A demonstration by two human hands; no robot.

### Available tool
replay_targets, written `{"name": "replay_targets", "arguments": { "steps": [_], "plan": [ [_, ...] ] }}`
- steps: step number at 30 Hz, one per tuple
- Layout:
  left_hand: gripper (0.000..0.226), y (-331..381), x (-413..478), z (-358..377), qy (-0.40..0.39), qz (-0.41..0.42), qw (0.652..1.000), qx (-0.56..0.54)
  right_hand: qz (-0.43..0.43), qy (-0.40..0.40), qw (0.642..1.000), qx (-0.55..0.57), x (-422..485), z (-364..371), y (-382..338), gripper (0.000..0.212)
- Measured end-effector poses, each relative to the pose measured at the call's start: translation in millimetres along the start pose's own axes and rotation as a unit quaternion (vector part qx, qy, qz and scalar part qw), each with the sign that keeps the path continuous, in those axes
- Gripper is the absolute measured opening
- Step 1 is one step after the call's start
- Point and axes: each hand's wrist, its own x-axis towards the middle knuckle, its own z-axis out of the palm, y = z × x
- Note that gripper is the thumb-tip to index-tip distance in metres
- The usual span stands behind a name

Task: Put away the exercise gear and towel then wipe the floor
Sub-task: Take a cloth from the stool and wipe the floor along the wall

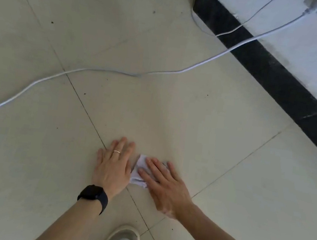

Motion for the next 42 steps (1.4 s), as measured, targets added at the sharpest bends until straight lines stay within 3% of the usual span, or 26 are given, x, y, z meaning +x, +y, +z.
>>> {"name": "replay_targets", "arguments": {
  "steps": [2,3,5,7,9,11,14,17,19,21,23,26,28,30,34,37,39,42],
  "plan": [
    [0.063,-9.6,-1.0,-0.4,0.007,0.016,1.0,0.001,-0.061,-0.014,0.998,-0.031,13.2,-7.6,21.2,0.059],
    [0.064,-13.5,-0.5,0.2,0.013,0.02,1.0,0.004,-0.042,-0.004,0.998,-0.043,22.5,-14.7,37.8,0.057],
    [0.064,-16.9,2.8,0.6,0.018,0.019,1.0,0.009,0.124,0.032,0.991,-0.024,47.7,-32.1,74.3,0.057],
    [0.065,-14.7,4.6,1.6,0.032,0.012,0.999,0.001,0.353,0.072,0.932,0.047,70.8,-52.3,98.8,0.058],
    [0.067,-13.0,5.9,2.8,0.053,-0.002,0.999,-0.011,0.452,0.104,0.881,0.092,88.7,-56.0,93.5,0.057],
    [0.069,-16.8,6.8,4.5,0.066,-0.012,0.997,-0.038,0.387,0.123,0.912,0.059,91.1,-45.3,61.7,0.059],
    [0.073,-24.1,4.7,-0.3,0.063,-0.017,0.995,-0.073,0.139,0.047,0.989,0.019,58.9,-18.2,-7.4,0.064],
    [0.066,-23.8,11.5,-5.6,0.092,-0.019,0.993,-0.077,-0.016,-0.031,0.999,-0.013,27.0,-8.5,-19.6,0.072],
    [0.058,-13.0,22.0,-4.5,0.137,0.003,0.99,-0.044,-0.043,-0.047,0.997,-0.038,16.7,-13.2,9.9,0.066],
    [0.055,13.0,38.0,-2.7,0.155,0.064,0.985,-0.042,0.04,-0.044,0.998,-0.03,9.7,-26.4,54.8,0.059],
    [0.055,51.0,56.2,-2.2,0.133,0.138,0.98,-0.047,0.21,0.001,0.978,-0.003,4.6,-46.1,106.1,0.055],
    [0.063,111.7,87.6,6.9,0.085,0.232,0.969,-0.005,0.448,0.02,0.89,0.08,2.8,-78.3,172.5,0.055],
    [0.065,139.5,106.7,17.0,0.058,0.26,0.964,0.017,0.51,0.031,0.853,0.105,4.9,-88.8,188.2,0.057],
    [0.063,150.8,122.3,24.1,0.049,0.255,0.965,0.034,0.502,0.043,0.86,0.084,7.7,-84.3,181.8,0.061],
    [0.063,151.8,130.8,32.6,0.056,0.249,0.965,0.061,0.388,0.046,0.92,0.025,0.9,-63.1,169.0,0.06],
    [0.064,151.4,131.5,32.8,0.063,0.252,0.963,0.071,0.327,0.028,0.944,0.011,7.3,-69.3,190.3,0.057],
    [0.064,153.2,133.6,30.5,0.06,0.249,0.964,0.072,0.322,0.028,0.946,0.011,22.0,-83.1,211.2,0.055],
    [0.065,153.0,131.9,31.1,0.066,0.255,0.962,0.072,0.396,0.033,0.917,0.032,45.4,-99.1,252.0,0.056]
  ]
}}
